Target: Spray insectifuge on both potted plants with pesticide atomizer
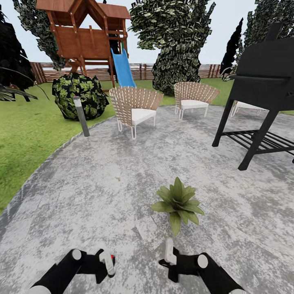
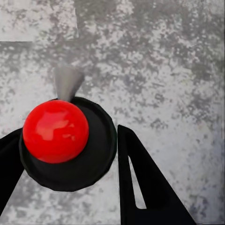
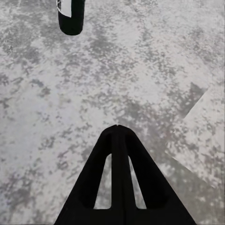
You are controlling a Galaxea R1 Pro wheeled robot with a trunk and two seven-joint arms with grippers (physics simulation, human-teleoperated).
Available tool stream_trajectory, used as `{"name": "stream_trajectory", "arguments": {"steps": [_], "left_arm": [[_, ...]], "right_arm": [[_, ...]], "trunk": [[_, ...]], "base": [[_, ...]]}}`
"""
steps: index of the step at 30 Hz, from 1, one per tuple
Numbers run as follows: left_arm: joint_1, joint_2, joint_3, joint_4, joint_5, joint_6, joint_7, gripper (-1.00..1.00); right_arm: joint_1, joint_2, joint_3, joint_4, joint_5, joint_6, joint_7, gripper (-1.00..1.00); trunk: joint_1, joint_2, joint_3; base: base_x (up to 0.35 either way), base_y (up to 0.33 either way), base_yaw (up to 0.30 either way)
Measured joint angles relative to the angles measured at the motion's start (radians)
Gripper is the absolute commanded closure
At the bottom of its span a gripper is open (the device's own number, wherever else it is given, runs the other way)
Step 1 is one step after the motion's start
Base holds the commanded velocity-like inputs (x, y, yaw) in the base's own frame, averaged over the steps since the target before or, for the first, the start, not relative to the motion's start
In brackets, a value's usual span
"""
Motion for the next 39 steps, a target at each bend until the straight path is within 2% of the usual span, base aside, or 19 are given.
{"name": "stream_trajectory", "arguments": {"steps": [1, 4, 7, 12, 17, 21, 26, 29, 31, 32, 33, 39], "left_arm": [[0.0, -0.01, -0.012, 0.0, -0.017, 0.0, -0.006, 1.0], [-0.001, -0.037, -0.026, 0.0, -0.038, 0.0, -0.054, 1.0], [-0.024, -0.054, -0.028, 0.0, -0.045, 0.0, -0.08, 1.0], [-0.036, -0.077, -0.036, 0.002, -0.047, 0.003, -0.083, 1.0], [-0.031, -0.101, -0.043, 0.003, -0.047, 0.003, -0.079, 1.0], [-0.029, -0.105, -0.044, 0.003, -0.047, 0.002, -0.078, 1.0], [-0.029, -0.108, -0.043, 0.003, -0.038, 0.001, -0.073, 1.0], [-0.03, -0.128, -0.044, 0.003, -0.033, -0.001, -0.071, 1.0], [-0.03, -0.145, -0.042, 0.005, -0.032, -0.001, -0.041, 1.0], [-0.029, -0.155, -0.043, 0.012, -0.031, -0.001, 0.008, 1.0], [-0.028, -0.16, -0.045, 0.018, -0.03, -0.004, 0.024, 1.0], [-0.024, -0.168, -0.047, 0.021, -0.03, -0.01, 0.028, 1.0]], "right_arm": [[-0.009, 0.005, 0.0, -0.005, 0.001, 0.0, 0.044, 1.0], [-0.023, 0.011, 0.0, -0.012, 0.001, 0.0, 0.094, 1.0], [-0.026, 0.013, 0.0, -0.012, 0.0, -0.001, 0.105, 1.0], [-0.029, 0.016, 0.0, -0.039, -0.004, -0.001, 0.127, 1.0], [-0.03, 0.05, 0.0, -0.055, -0.007, -0.001, 0.131, 1.0], [-0.03, 0.059, 0.0, -0.069, -0.007, -0.001, 0.131, 1.0], [-0.031, 0.064, 0.0, -0.071, -0.007, -0.001, 0.131, 1.0], [-0.031, 0.064, 0.0, -0.071, -0.008, -0.002, 0.131, 1.0], [-0.031, 0.064, 0.0, -0.071, -0.008, -0.002, 0.13, 1.0], [-0.031, 0.064, 0.0, -0.071, -0.008, -0.002, 0.131, 1.0], [-0.031, 0.064, 0.0, -0.071, -0.008, -0.002, 0.13, 1.0], [-0.031, 0.064, 0.0, -0.071, -0.008, -0.002, 0.13, 1.0]], "trunk": [[0.0, 0.0, 0.0], [0.0, 0.0, 0.0], [0.0, 0.0, 0.0], [0.0, 0.0, 0.0], [0.0, 0.0, 0.0], [0.0, 0.0, 0.0], [0.0, 0.0, 0.0], [0.0, 0.0, 0.0], [0.0, 0.0, 0.0], [0.0, 0.0, 0.0], [0.0, 0.0, 0.0], [0.0, 0.0, 0.0]], "base": [[0.0, 0.0, 0.0], [0.0, 0.0, 0.0], [0.0, 0.0, 0.0], [0.0, 0.0, 0.0], [0.0, 0.0, 0.0], [0.0, 0.0, 0.0], [0.0, 0.0, 0.0], [0.0, 0.0, 0.0], [0.0, 0.0, 0.0], [0.0, 0.0, 0.0], [0.0, 0.0, 0.0], [0.0, 0.0, 0.0]]}}
